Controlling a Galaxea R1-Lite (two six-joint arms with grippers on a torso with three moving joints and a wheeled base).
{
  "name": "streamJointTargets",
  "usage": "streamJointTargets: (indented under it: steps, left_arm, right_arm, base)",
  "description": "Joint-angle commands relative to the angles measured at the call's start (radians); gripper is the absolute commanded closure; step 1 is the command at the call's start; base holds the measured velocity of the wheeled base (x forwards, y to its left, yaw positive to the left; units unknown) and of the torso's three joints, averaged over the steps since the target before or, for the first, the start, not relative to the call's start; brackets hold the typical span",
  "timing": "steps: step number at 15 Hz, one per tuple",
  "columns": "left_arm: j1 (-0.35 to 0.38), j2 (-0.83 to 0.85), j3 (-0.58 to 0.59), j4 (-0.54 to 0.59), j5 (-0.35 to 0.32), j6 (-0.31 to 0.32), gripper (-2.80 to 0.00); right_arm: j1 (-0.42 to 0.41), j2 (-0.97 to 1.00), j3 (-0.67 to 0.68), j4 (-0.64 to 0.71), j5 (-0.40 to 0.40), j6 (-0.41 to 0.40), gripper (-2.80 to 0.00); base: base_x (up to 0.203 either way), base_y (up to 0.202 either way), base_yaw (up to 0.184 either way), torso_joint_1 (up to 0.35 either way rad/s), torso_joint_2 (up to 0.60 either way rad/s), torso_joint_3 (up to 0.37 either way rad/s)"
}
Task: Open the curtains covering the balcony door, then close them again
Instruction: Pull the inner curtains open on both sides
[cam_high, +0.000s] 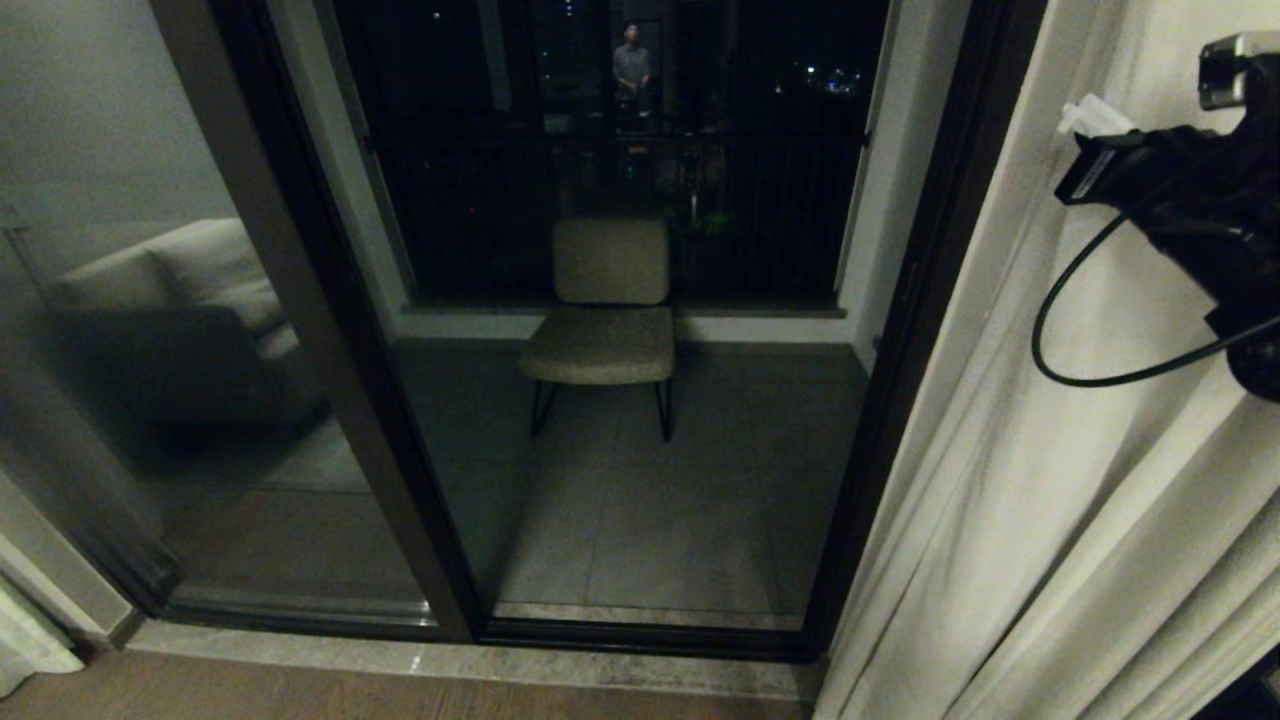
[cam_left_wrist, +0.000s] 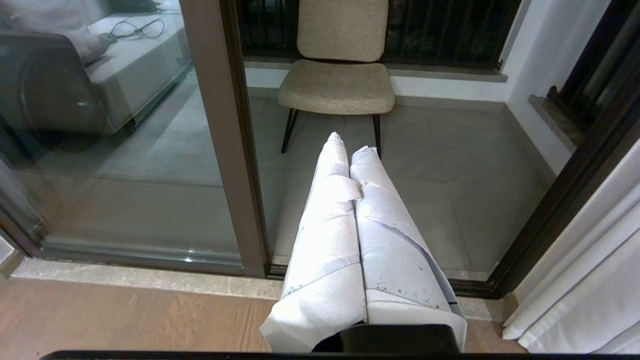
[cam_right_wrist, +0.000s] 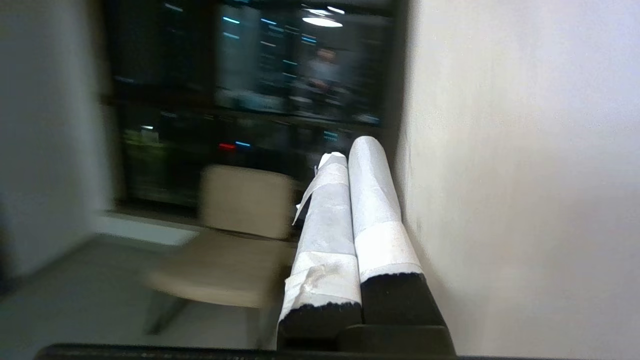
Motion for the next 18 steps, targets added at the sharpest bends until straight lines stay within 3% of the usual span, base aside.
streamJointTargets:
  steps: [1, 4, 13, 18]
  left_arm:
    - [0.000, 0.000, 0.000, 0.000, 0.000, -0.001, 0.00]
    - [0.000, 0.000, 0.000, 0.000, 0.000, -0.001, 0.00]
    - [0.000, 0.000, 0.000, 0.000, 0.000, -0.001, 0.00]
    - [0.000, 0.000, 0.000, 0.000, 0.000, -0.001, 0.00]
  right_arm:
    - [-0.059, 0.071, -0.062, -0.002, -0.002, -0.019, 0.00]
    - [-0.116, 0.089, -0.120, 0.017, -0.003, -0.023, 0.00]
    - [-0.237, 0.123, -0.130, 0.006, -0.005, -0.025, 0.00]
    - [-0.307, 0.185, -0.245, 0.021, -0.003, -0.023, 0.00]
  base:
    - [0.000, 0.000, 0.000, 0.000, 0.00, 0.000]
    - [0.000, 0.000, 0.000, 0.000, 0.00, 0.000]
    - [0.000, 0.000, 0.000, 0.000, 0.00, 0.000]
    - [0.000, 0.000, 0.000, 0.000, 0.00, 0.000]
